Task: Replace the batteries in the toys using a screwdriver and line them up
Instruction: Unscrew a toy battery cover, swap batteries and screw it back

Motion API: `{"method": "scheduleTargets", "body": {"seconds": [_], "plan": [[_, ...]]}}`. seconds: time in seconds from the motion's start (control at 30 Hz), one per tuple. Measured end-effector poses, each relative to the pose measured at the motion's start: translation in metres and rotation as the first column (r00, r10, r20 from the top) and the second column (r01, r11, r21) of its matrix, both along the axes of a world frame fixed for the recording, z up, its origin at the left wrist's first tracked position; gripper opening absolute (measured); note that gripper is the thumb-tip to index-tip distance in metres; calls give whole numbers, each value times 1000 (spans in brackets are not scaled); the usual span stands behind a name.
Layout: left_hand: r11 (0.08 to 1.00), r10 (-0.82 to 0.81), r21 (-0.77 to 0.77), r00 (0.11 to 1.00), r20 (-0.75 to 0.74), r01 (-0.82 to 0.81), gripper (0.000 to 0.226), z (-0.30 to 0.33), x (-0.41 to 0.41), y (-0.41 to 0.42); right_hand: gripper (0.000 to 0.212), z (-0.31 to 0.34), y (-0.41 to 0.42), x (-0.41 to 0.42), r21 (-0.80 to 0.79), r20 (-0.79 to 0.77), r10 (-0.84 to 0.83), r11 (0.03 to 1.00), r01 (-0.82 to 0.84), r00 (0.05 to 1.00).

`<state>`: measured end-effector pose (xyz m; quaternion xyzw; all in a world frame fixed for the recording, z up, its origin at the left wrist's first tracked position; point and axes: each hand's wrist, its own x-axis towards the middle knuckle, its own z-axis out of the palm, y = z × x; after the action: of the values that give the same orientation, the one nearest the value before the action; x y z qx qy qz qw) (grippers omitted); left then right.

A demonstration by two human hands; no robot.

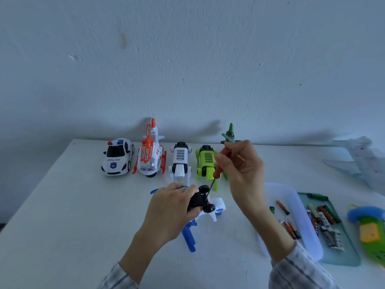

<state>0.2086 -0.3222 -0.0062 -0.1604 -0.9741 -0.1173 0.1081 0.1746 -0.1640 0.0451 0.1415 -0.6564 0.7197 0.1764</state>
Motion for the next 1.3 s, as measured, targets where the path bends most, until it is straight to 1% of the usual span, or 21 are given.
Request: {"method": "scheduleTargets", "body": {"seconds": [0.1, 0.13, 0.17, 0.27, 0.33, 0.43, 0.5, 0.53, 0.57, 0.63, 0.7, 0.8, 0.87, 0.97, 1.07, 1.17, 1.2, 1.23, 1.3], "plan": [[1000, -3, 0, 1000, 22, 3, 34, 1, -2, 1, 14, 4, 15, -6, -21, 86, 149, 989, -147, 985], [1000, -10, -8, 999, 33, 10, 34, 1, -3, 0, 11, 5, 17, -7, -12, 91, 151, 989, -151, 984], [1000, -16, -11, 999, 36, 17, 34, 0, -4, 0, 14, 6, 18, -7, -5, 84, 125, 992, -125, 989], [1000, -30, -5, 999, 42, 30, 32, -2, -6, -2, 18, 4, 16, -8, -54, 61, 77, 996, -74, 995], [999, -49, 18, 998, 39, 48, 30, -3, -7, -3, 16, 2, 16, -9, -43, 42, 88, 995, -86, 995], [995, -85, 65, 995, 58, 81, 36, -4, -7, -4, 24, -1, 18, -11, 3, 83, 122, 992, -122, 989], [996, -82, 29, 997, 2, 82, 41, -9, -7, -5, 18, -3, 17, -11, -39, 111, 180, 983, -177, 977], [997, -77, 20, 997, -25, 78, 37, -10, -7, -5, 12, -3, 16, -11, -55, 103, 189, 981, -184, 977], [996, -81, 23, 996, -36, 82, 31, -11, -7, -4, 12, -2, 14, -10, -51, 90, 178, 983, -174, 980], [996, -90, 11, 993, -70, 91, 22, -12, -6, -4, 20, 0, 10, -7, -22, 64, 147, 989, -146, 987], [996, -85, -14, 992, -96, 84, 21, -12, -6, -4, 18, 0, 5, -4, 0, 21, 138, 990, -138, 990], [996, -86, 3, 994, -72, 87, 24, -13, -7, -4, 13, -2, -1, 3, 139, -38, 149, 980, -142, 988], [996, -83, 30, 996, -35, 84, 27, -14, -7, -4, 19, -5, -1, 7, 213, -57, 168, 965, -152, 984], [998, -58, 25, 996, -61, 60, 32, -16, -9, -4, 25, -7, 2, 9, 273, -61, 116, 957, -95, 991], [998, -45, 41, 994, -96, 49, 31, -16, -9, -5, 20, -8, 6, 13, 305, -52, 23, 952, -6, 998], [998, -53, 37, 992, -112, 58, 33, -16, -7, -6, 45, -8, 5, 16, 339, -8, 1, 941, 2, 1000], [998, -57, 35, 992, -116, 61, 33, -17, -7, -6, 48, -9, 5, 16, 344, 12, -4, 939, -1, 1000], [998, -56, 34, 992, -114, 61, 34, -18, -6, -6, 46, -11, 5, 16, 350, 17, -19, 937, 12, 1000], [998, -51, 42, 992, -111, 56, 34, -17, -5, -6, 41, -12, 5, 14, 339, -10, -89, 937, 87, 996]]}}
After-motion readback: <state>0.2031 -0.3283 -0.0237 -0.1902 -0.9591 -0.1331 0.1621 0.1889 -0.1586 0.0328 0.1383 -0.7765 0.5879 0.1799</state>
